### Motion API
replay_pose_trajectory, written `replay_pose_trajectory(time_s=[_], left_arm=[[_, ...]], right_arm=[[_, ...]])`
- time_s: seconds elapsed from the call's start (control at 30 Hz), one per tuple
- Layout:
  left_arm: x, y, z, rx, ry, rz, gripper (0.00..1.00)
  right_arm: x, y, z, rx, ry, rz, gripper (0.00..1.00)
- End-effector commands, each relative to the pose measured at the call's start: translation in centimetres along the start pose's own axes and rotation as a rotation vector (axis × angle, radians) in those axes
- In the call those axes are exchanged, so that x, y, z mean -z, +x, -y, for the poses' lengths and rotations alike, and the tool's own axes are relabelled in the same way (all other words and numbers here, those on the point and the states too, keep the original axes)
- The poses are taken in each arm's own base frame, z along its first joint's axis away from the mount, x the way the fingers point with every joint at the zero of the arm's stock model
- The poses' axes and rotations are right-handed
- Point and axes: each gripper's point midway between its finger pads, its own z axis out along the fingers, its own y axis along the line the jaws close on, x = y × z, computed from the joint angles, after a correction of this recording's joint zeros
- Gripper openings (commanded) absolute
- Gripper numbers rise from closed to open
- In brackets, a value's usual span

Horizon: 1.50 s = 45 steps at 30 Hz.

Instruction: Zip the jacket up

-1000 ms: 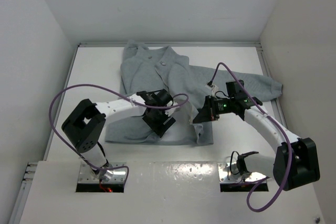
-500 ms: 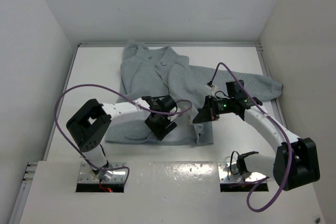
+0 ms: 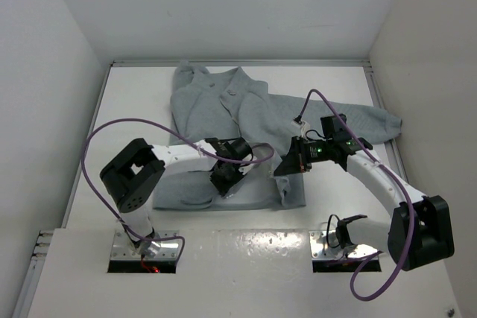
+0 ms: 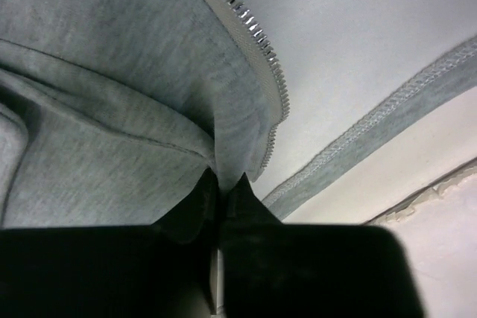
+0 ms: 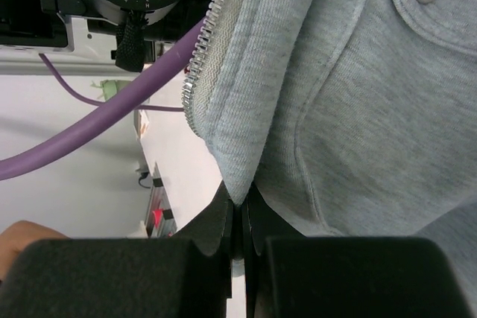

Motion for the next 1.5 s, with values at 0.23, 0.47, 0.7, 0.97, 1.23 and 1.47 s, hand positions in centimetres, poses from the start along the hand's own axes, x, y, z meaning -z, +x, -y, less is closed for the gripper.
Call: replay_pose_trajectory(time_s=[0.23, 0.47, 0.7, 0.97, 1.23, 1.47], left_arm=[[7.6, -5.6, -0.9, 0.153, 0.167, 0.346, 0.0], [16.4, -9.4, -1.3, 0.214, 0.312, 0.755, 0.0], [19.7, -10.5, 0.5, 0.256, 0.592, 0.944, 0.0], [22.9, -11.8, 2.4, 0.306, 0.855, 1.054, 0.0], [24.5, -11.8, 3.1, 0.281, 0.854, 1.139, 0.0], [24.7, -11.6, 4.5, 0.184, 0.836, 1.138, 0.0]], right_arm=[[0.2, -0.3, -1.0, 0.058, -0.044, 0.005, 0.0], [0.2, -1.3, -2.1, 0.176, -0.106, 0.062, 0.0], [-0.5, -3.8, -3.6, 0.294, -0.195, 0.166, 0.0], [-0.9, -4.8, -5.5, 0.322, -0.309, 0.243, 0.0], [-0.9, -4.3, -7.1, 0.319, -0.364, 0.223, 0.0], [-0.8, -4.3, -7.5, 0.314, -0.38, 0.226, 0.0]])
